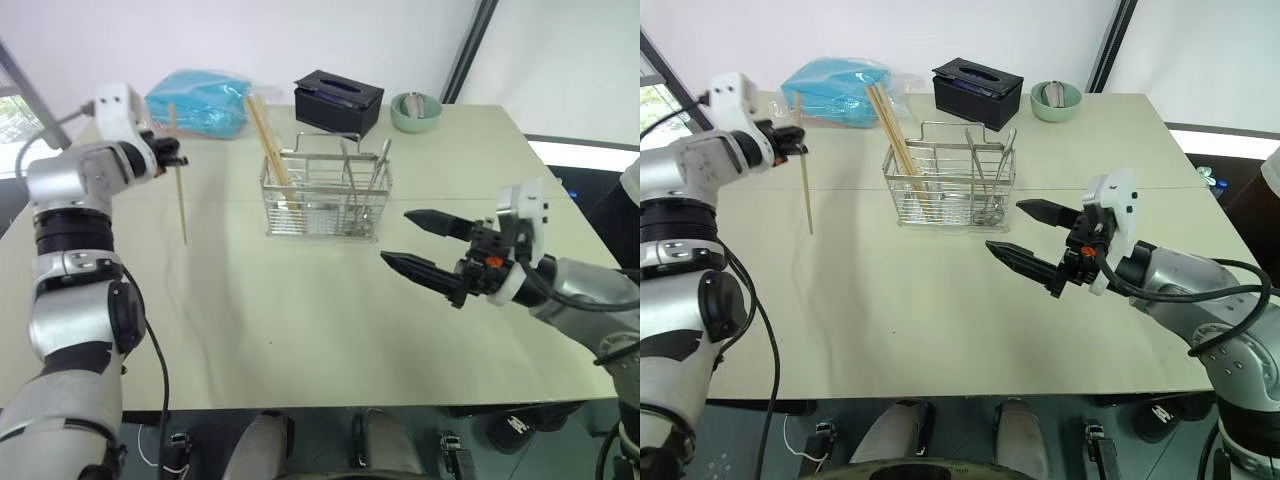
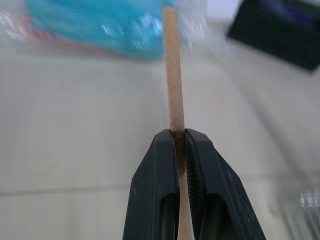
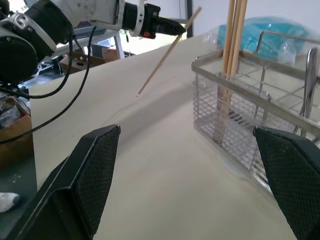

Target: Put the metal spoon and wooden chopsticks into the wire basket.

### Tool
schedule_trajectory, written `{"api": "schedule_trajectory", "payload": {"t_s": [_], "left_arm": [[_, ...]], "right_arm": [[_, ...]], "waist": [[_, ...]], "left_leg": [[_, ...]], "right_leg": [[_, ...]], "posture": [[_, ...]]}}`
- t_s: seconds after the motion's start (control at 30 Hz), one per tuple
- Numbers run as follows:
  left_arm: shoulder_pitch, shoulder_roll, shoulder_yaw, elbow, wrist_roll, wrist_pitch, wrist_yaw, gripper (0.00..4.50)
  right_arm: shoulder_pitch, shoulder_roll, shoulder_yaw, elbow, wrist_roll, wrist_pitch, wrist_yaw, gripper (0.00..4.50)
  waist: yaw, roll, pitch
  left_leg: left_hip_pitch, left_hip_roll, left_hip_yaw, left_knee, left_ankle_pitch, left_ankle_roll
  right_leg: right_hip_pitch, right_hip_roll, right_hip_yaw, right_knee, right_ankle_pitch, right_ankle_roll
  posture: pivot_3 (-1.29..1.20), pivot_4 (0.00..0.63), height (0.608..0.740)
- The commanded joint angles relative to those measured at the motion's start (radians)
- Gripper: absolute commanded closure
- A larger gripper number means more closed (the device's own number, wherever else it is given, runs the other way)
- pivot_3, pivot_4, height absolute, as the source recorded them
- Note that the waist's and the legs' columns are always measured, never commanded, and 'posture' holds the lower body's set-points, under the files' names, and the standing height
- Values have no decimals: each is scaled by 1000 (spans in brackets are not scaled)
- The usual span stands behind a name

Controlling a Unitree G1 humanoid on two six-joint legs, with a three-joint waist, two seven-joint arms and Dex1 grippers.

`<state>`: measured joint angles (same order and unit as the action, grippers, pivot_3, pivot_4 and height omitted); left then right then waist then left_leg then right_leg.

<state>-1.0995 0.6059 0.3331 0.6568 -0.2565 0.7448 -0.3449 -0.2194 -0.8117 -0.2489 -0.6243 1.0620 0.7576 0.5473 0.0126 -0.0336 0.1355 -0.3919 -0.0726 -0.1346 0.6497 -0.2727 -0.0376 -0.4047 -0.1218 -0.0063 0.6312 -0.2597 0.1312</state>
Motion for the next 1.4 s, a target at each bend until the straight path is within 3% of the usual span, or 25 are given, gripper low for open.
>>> {"api": "schedule_trajectory", "payload": {"t_s": [0.03, 0.3, 0.5, 0.83, 1.07, 1.1, 1.2, 1.33, 1.37, 1.4], "left_arm": [[-77, -5, 110, -83, -74, -123, 61, 4448], [-240, -141, 204, -164, -258, -207, 91, 4448], [-235, -245, 142, -233, -314, -242, 26, 4448], [-111, -302, -54, -224, -203, -331, -76, 4448], [-1, -342, -113, -297, -182, -339, -87, 4448], [17, -352, -119, -310, -180, -342, -87, 3695], [42, -367, -124, -336, -187, -342, -86, 2495], [59, -374, -112, -362, -206, -328, -81, 374], [62, -376, -108, -368, -210, -322, -76, 27], [64, -376, -106, -378, -214, -316, -71, 27]], "right_arm": [[-50, -10, -37, 17, -4, -11, -9, 101], [-99, -23, -40, 64, -32, -9, 13, 101], [-118, -10, -37, 50, -35, 0, -6, 101], [-106, 12, -40, 29, -47, -9, -58, 101], [-109, 9, -48, 46, -57, -14, -53, 101], [-111, 10, -49, 49, -58, -15, -52, 101], [-118, 12, -44, 56, -63, -15, -53, 101], [-128, 23, -31, 60, -81, -24, -55, 101], [-130, 26, -29, 61, -84, -28, -54, 101], [-131, 31, -28, 63, -91, -34, -51, 101]], "waist": [[0, 0, 0], [2, -2, -1], [-4, -2, -1], [-1, -1, -1], [-1, -1, -1], [0, -1, -1], [0, -1, -1], [0, -1, -1], [-1, -1, -1], [-1, -1, -1]], "left_leg": [[0, 0, 0, 0, 0, 0], [-1, -2, 0, 2, 0, 0], [0, -1, 0, 2, 0, 0], [0, -1, 1, 2, 0, 0], [0, -1, 1, 2, 0, 0], [0, -1, 1, 2, 0, 0], [0, -1, 1, 2, 0, 0], [0, -1, 1, 2, 0, 0], [0, -1, 1, 2, 0, 0], [0, -1, 1, 2, 0, 0]], "right_leg": [[0, 0, 0, 0, 0, 0], [2, -2, -1, 0, 0, 0], [1, -1, -1, 1, 0, 0], [1, 0, -1, 1, 0, 0], [1, 0, -1, 0, 0, 0], [1, 0, 0, 0, 0, 0], [1, 0, 0, 0, 0, 0], [1, 0, -1, 1, 0, 0], [1, 0, 0, 1, 0, 0], [1, 0, 0, 1, 0, 0]], "posture": [[0, 150, 654], [0, 150, 654], [0, 150, 654], [0, 150, 654], [0, 150, 654], [0, 150, 654], [0, 150, 654], [0, 150, 654], [0, 150, 654], [0, 150, 654]]}}
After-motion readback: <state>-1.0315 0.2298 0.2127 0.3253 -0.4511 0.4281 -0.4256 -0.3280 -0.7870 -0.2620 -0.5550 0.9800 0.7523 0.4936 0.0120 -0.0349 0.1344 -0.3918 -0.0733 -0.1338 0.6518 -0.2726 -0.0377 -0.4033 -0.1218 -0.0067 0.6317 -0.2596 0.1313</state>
